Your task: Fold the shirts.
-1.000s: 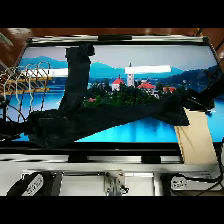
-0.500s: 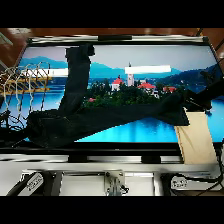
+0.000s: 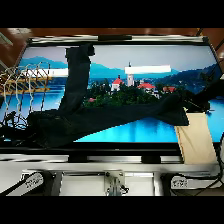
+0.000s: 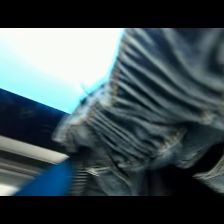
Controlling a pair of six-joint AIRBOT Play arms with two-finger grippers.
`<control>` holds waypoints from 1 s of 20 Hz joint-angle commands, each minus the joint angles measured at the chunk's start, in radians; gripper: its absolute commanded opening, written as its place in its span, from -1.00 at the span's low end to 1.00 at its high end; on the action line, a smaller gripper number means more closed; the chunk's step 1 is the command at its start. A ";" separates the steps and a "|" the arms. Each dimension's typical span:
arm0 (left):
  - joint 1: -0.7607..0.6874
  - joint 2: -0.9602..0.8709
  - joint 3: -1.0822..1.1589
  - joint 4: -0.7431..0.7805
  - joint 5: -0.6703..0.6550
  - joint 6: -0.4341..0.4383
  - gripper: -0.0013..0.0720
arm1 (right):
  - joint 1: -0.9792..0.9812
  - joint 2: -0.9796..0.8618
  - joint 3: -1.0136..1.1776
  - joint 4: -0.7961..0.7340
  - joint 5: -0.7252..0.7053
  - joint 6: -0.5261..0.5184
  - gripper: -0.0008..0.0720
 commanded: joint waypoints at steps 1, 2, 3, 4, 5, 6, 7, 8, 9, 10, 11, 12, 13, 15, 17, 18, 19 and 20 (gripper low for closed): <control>-0.001 -0.024 -0.003 -0.010 0.018 0.003 -0.52 | 0.000 -0.043 0.000 -0.056 0.000 0.056 0.87; -0.001 -0.024 -0.002 -0.010 0.018 0.003 -0.71 | -0.001 -0.048 0.000 -0.098 0.003 0.072 0.87; -0.001 -0.023 -0.002 -0.010 0.017 0.004 -0.74 | -0.001 -0.050 0.000 -0.156 0.011 0.083 0.87; -0.001 -0.023 0.002 -0.010 0.006 0.018 -0.74 | -0.001 -0.049 0.000 -0.212 0.031 0.087 0.87; -0.001 -0.023 0.008 -0.011 -0.002 0.031 -0.74 | -0.002 -0.050 0.000 -0.270 0.055 0.083 0.87; -0.001 -0.023 0.016 -0.011 -0.010 0.031 -0.74 | -0.008 -0.049 0.000 -0.303 0.063 0.072 0.87; -0.001 -0.023 0.024 -0.011 -0.016 0.030 -0.74 | -0.015 -0.050 0.000 -0.300 0.060 0.065 0.87; -0.001 -0.023 0.031 -0.011 -0.021 0.030 -0.74 | -0.022 -0.050 -0.004 -0.295 0.050 0.065 0.87; -0.001 -0.023 0.036 -0.011 -0.026 0.029 -0.74 | -0.033 -0.050 -0.014 -0.295 0.045 0.062 0.87; -0.001 -0.023 0.042 -0.011 -0.028 0.029 -0.74 | -0.048 -0.050 -0.037 -0.292 0.044 0.062 0.87; -0.001 -0.022 0.045 -0.011 -0.029 0.029 -0.74 | -0.063 -0.050 -0.064 -0.274 0.043 0.059 0.87; -0.001 -0.021 0.045 -0.011 -0.029 0.029 -0.74 | -0.079 -0.050 -0.093 -0.234 0.029 0.053 0.87; -0.001 -0.021 0.045 -0.011 -0.028 0.029 -0.74 | -0.090 -0.050 -0.121 -0.187 0.003 0.046 0.87; -0.001 -0.021 0.045 -0.011 -0.029 0.029 -0.74 | -0.095 -0.050 -0.157 -0.151 -0.061 0.047 0.87; -0.001 -0.021 0.045 -0.012 -0.032 0.029 -0.74 | -0.093 -0.051 -0.166 -0.135 -0.108 0.054 0.86; -0.001 -0.021 0.045 -0.012 -0.032 0.029 -0.74 | -0.093 -0.056 -0.166 -0.121 -0.124 0.061 0.79; -0.001 -0.021 0.046 -0.011 -0.032 0.029 -0.74 | -0.093 -0.063 -0.166 -0.111 -0.134 0.067 0.79; -0.001 -0.021 0.046 -0.012 -0.036 0.029 -0.74 | -0.093 -0.073 -0.166 -0.104 -0.138 0.073 0.78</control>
